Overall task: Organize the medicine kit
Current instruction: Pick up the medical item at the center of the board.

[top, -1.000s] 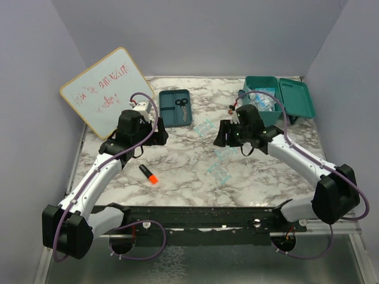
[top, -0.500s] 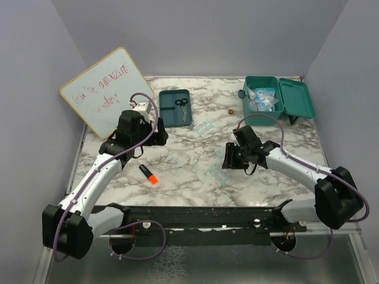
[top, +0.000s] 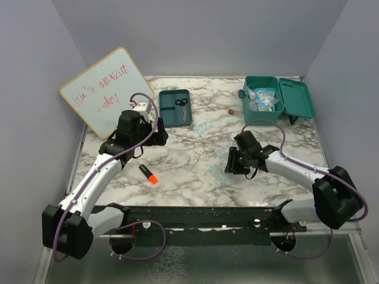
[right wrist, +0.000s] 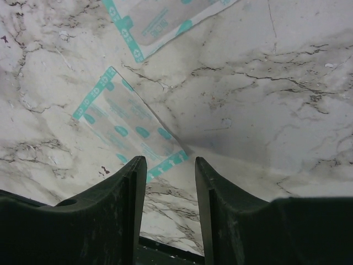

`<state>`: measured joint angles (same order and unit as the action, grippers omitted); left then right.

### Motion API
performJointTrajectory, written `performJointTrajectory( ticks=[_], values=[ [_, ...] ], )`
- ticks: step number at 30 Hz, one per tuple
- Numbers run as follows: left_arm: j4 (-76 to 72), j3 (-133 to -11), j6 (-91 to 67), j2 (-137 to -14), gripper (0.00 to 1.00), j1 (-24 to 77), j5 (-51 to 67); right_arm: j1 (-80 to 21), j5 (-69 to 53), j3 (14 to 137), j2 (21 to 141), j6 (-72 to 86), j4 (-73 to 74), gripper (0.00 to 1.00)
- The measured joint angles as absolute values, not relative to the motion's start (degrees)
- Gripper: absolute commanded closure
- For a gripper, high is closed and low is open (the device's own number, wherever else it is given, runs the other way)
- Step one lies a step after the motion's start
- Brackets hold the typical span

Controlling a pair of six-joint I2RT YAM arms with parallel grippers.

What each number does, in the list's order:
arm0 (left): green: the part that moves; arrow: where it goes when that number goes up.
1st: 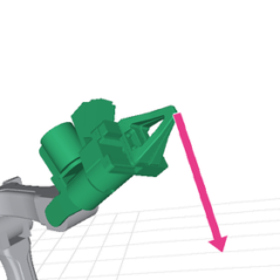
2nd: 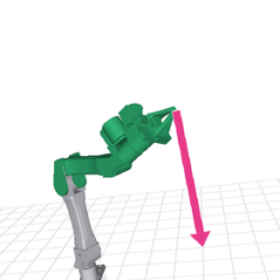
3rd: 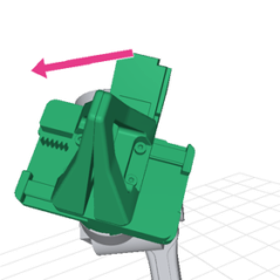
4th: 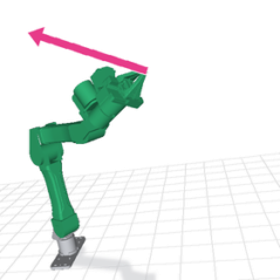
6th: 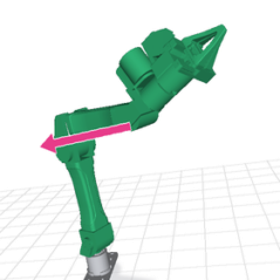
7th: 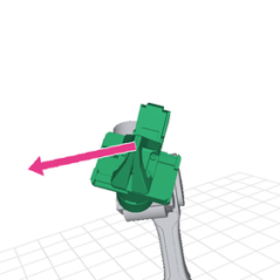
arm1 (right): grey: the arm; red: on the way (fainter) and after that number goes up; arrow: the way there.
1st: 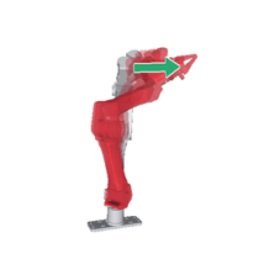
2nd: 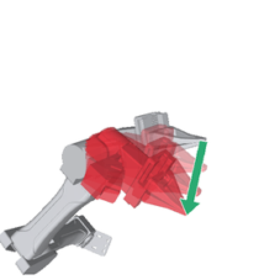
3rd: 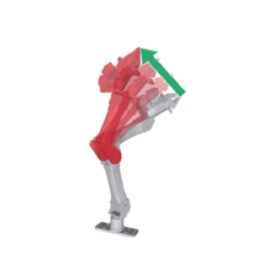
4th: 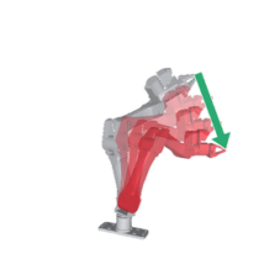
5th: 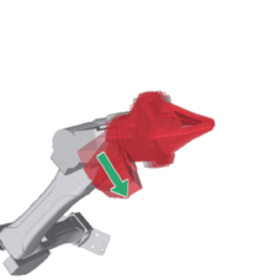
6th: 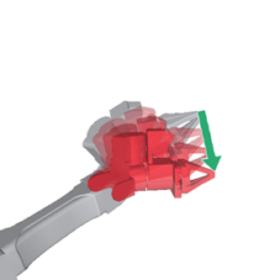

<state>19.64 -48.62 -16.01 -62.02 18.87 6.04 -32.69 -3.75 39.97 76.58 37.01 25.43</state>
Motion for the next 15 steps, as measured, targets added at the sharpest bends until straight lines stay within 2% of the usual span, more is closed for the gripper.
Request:
performJointTrajectory(
  ticks=[15],
  values=[
    [19.6, -48.6, -16.0, -62.0, 0.02, 18.9, 6.2, -32.7, -4.3, 36.6, 78.2, 38.5, 20.3, 0.62]
  ],
)
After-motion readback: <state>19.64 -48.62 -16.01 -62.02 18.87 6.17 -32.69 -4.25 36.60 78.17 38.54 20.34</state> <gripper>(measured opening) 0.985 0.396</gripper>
